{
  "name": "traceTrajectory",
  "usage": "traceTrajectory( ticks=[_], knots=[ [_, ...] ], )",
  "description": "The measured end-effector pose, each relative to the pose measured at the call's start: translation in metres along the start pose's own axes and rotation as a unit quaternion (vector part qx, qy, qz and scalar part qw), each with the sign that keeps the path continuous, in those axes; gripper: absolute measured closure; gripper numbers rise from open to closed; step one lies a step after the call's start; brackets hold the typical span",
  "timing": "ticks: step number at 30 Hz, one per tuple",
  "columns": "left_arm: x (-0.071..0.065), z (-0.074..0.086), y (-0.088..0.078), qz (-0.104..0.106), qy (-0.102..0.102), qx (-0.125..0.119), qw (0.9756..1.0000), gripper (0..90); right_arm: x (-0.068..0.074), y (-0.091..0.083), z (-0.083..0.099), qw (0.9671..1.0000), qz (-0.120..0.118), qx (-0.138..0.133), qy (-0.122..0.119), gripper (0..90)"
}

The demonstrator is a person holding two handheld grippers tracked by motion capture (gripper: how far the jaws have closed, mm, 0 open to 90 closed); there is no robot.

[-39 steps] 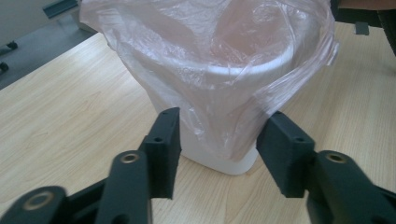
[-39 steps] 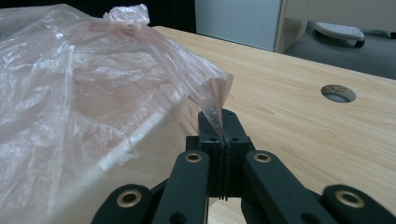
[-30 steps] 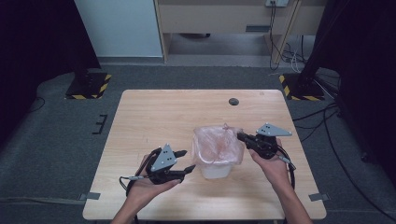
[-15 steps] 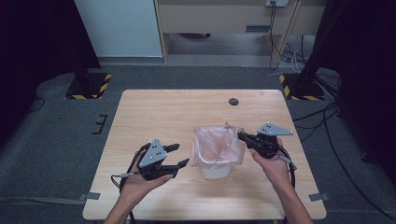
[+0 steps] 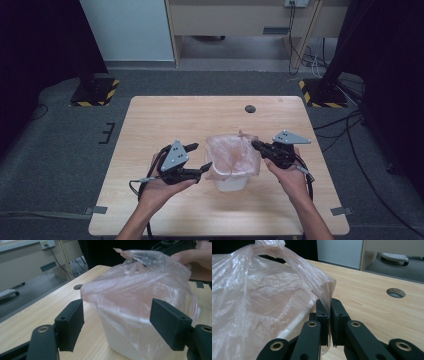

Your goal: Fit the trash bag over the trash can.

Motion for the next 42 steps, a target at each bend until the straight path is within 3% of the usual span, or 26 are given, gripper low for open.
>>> traceTrajectory(
  ticks=[7,15,18,21,24,32,42],
  knots=[
    [-0.007,-0.011,0.018,-0.002,0.029,0.019,0.9994,20.0,-0.001,-0.002,-0.006,1.0000,0.004,-0.001,0.002,80.5],
    [-0.004,-0.016,0.029,-0.007,0.037,0.030,0.9988,18.9,-0.004,-0.004,-0.012,0.9998,0.008,-0.011,0.015,67.9],
    [-0.004,-0.015,0.032,-0.007,0.035,0.031,0.9989,19.0,-0.004,-0.005,-0.014,0.9998,0.004,-0.017,0.012,71.5],
    [-0.004,-0.015,0.033,-0.006,0.038,0.032,0.9987,19.2,-0.002,-0.005,-0.015,0.9997,-0.003,-0.022,0.009,82.5],
    [-0.003,-0.016,0.036,-0.007,0.040,0.033,0.9987,19.8,0.002,-0.005,-0.016,0.9996,-0.013,-0.022,0.008,87.3],
    [0.001,-0.012,0.040,-0.019,0.051,0.045,0.9975,21.0,0.006,-0.007,-0.024,0.9995,-0.013,-0.029,0.010,89.9],
    [0.004,-0.016,0.041,-0.037,0.060,0.026,0.9972,20.0,0.011,-0.003,-0.025,0.9996,-0.021,-0.019,0.000,89.9]
  ],
)
Point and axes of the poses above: each handheld gripper's, and its own axes: y roughly forward along the jaws, z roughly out of its underside, x roughly to its left, the point moved 3 cm from there along y, roughly forward along the jaws, and after that the axes turned 4 degrees about -y, right-handed, at the moved point
